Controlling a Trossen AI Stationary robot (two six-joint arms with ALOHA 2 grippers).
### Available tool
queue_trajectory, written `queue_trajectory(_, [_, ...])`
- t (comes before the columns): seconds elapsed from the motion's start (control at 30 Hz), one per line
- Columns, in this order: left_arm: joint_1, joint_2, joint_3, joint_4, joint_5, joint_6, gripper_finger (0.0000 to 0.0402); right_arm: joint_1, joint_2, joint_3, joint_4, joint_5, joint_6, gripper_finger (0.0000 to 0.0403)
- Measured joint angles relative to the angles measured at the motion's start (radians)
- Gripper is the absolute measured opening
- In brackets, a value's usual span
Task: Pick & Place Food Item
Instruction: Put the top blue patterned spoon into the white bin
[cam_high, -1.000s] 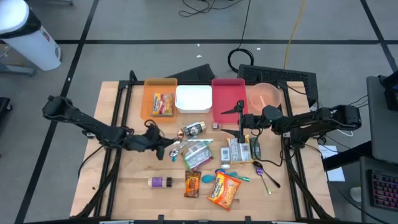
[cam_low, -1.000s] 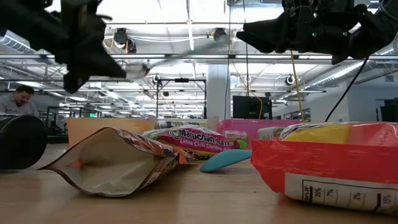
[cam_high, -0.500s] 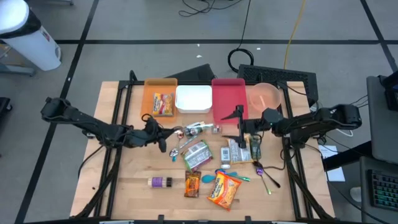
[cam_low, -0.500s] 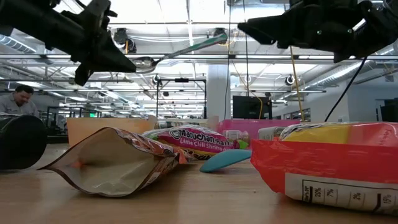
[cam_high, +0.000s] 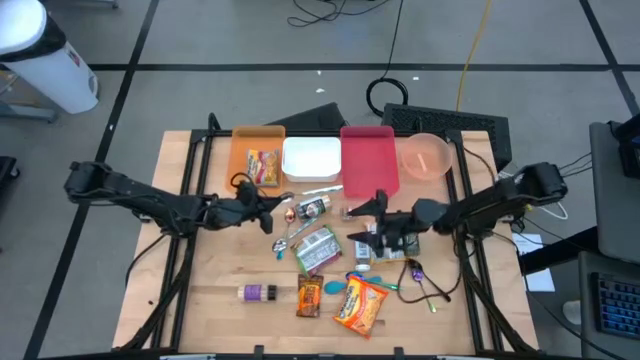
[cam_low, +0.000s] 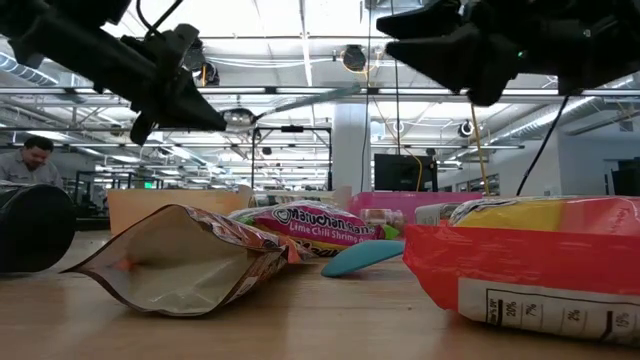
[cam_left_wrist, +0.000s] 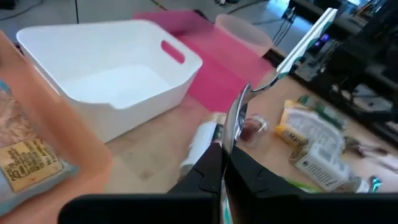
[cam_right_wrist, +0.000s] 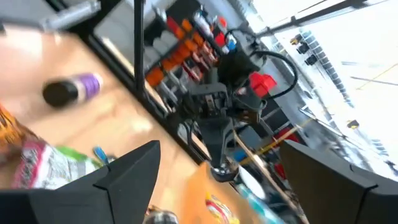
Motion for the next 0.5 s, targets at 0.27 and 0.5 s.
queue_trajectory(0.27, [0.015,0.060,0.000,-0.002,0.000,-0.018,0.0006,0.020,0.183,0.139,-0.081,0.038,-0.037,0.0320])
queue_trajectory(0.5, [0.015,0.074,0.000,-0.004,0.000,0.013,0.0005,0.001,0.229,0.214,-0.128,0.097,0.045,0.0320])
